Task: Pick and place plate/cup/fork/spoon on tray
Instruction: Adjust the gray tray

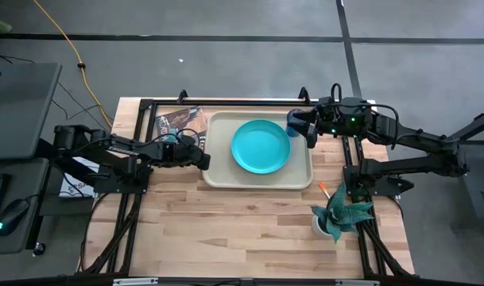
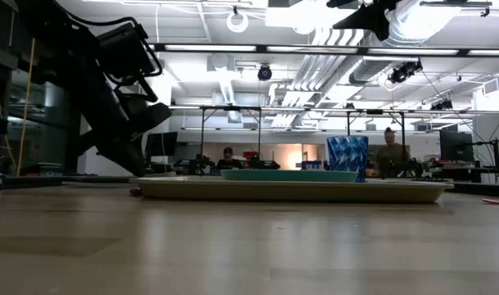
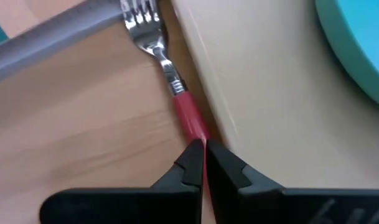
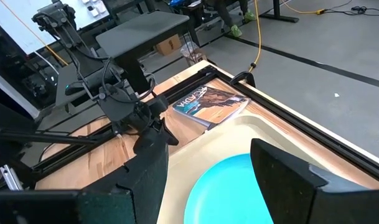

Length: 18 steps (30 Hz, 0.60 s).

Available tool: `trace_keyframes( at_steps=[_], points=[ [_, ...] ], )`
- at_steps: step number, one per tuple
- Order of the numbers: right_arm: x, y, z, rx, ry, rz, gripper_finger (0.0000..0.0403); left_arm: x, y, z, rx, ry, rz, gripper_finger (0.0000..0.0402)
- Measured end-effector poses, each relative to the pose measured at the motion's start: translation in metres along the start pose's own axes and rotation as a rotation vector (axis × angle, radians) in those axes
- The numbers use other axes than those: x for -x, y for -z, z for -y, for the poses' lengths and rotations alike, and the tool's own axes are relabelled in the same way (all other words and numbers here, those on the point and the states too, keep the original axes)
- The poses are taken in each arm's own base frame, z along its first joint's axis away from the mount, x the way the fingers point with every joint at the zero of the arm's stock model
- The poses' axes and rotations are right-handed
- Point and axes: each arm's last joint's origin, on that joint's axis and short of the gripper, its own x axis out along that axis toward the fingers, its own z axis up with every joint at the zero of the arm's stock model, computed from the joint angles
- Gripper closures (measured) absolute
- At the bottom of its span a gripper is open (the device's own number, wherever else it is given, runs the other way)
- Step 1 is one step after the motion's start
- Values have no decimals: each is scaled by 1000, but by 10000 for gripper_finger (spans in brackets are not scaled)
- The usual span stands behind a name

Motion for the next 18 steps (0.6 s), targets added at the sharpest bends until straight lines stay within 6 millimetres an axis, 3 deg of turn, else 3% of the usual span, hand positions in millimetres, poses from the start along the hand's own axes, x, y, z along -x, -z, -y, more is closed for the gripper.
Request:
trace_keyframes(
  at_steps=[18],
  points=[
    [0,1,0,0,2,-9,183,-10,3,15,-1,63,-37,401]
  ],
)
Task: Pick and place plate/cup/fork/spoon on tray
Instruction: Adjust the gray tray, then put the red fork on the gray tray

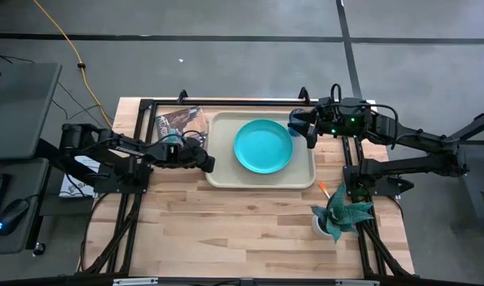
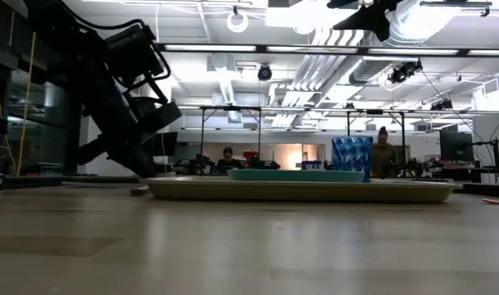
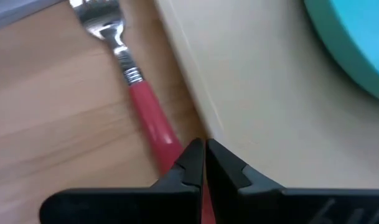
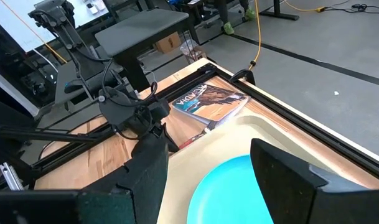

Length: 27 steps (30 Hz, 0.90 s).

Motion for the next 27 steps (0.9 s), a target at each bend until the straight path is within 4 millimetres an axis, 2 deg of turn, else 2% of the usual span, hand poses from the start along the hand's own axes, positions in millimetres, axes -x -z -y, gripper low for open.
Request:
trace_keyframes(
  at_steps=[12,23,27],
  points=[
    [0,0,0,0,0,0,183,-12,3,19,52,80,35,401],
    [0,0,0,14,6,1,183,8,-2,4,18,-62,122,400],
    [0,0,0,26,10,1,183,10,-4,4,4,-70,144,384]
  ],
)
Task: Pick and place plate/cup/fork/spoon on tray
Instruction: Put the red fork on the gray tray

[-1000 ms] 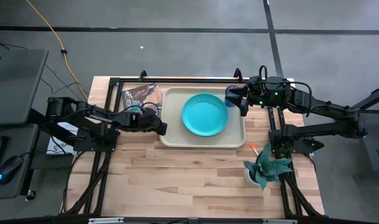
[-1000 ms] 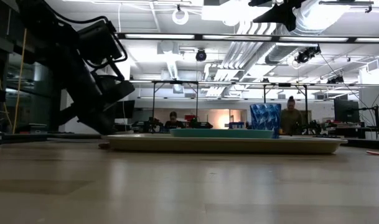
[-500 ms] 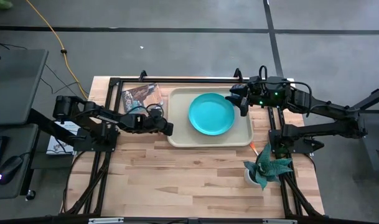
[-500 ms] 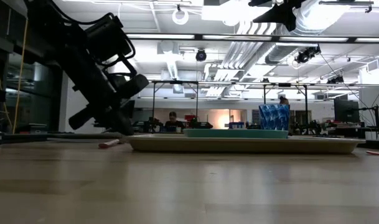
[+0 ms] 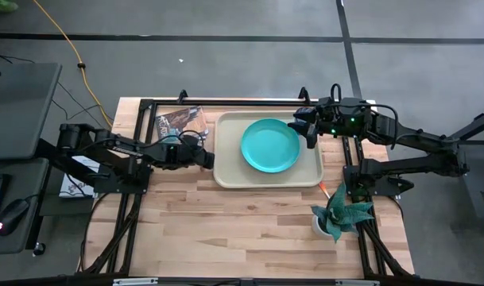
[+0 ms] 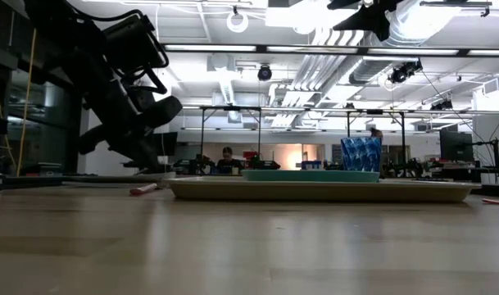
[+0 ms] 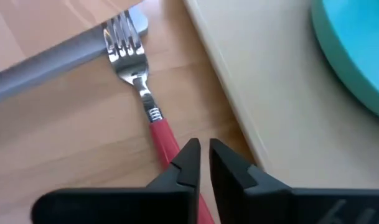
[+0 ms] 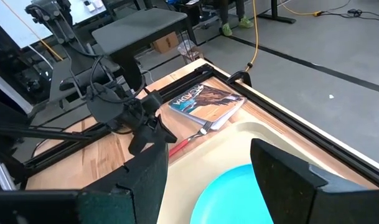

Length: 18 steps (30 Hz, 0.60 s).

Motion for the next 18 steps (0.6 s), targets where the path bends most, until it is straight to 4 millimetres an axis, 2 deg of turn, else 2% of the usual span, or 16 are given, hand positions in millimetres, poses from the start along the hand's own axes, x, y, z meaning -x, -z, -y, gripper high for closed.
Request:
trace_keyframes(
  at_steps=[4,14,18],
  points=[
    [-2,2,0,1,7,-18,183,-3,-4,-3,15,-18,9,347],
    [-14,9,1,0,7,-99,183,-11,-17,-12,53,-63,28,211],
    [-18,10,2,2,11,-111,183,-15,-20,-14,78,-76,30,180]
  ],
)
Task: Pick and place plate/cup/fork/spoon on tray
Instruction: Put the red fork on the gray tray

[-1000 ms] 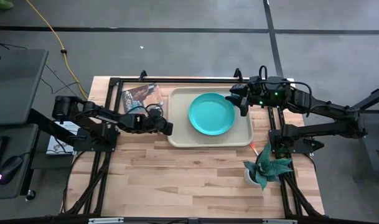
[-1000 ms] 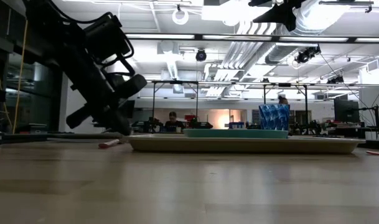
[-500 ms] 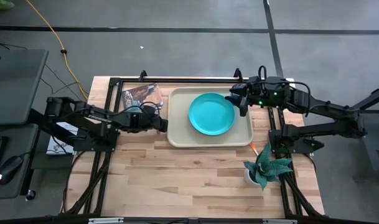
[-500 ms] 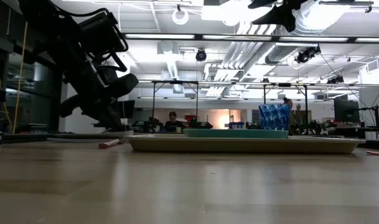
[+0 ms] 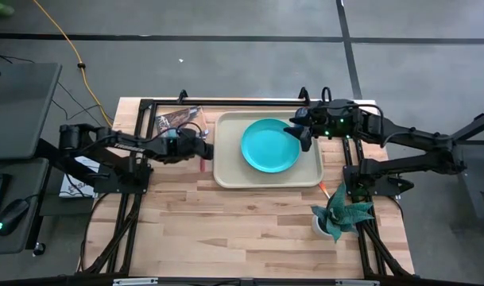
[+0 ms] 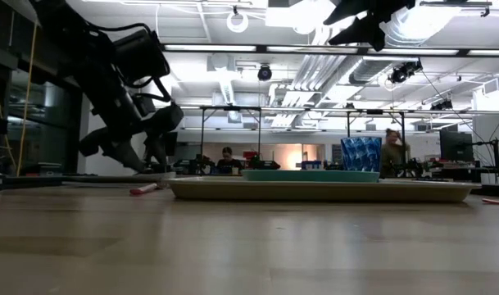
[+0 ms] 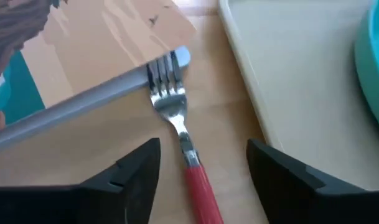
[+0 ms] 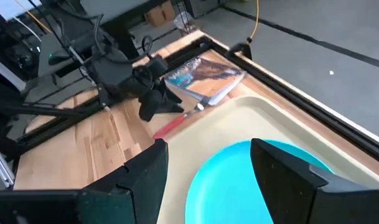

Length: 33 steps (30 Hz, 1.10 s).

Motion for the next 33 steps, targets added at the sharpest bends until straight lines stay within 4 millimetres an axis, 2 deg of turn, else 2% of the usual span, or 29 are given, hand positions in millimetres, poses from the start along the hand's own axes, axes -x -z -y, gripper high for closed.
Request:
trace_keyframes(
  at_steps=[13,18,22,28,30,33],
  points=[
    [-1,0,0,-4,0,-1,183,-25,14,-1,123,-81,-8,181],
    [-1,0,0,-5,0,-1,183,-31,19,-1,116,-113,3,189],
    [-1,0,0,-5,0,-1,183,-33,23,-1,115,-130,26,232],
    [-1,0,0,-4,0,-1,183,-31,26,-1,61,-133,34,373],
    [-2,0,0,-1,0,-1,183,-29,25,0,65,-116,28,388],
    [-2,0,0,1,1,-1,183,-23,22,2,47,-74,-6,383]
  ],
)
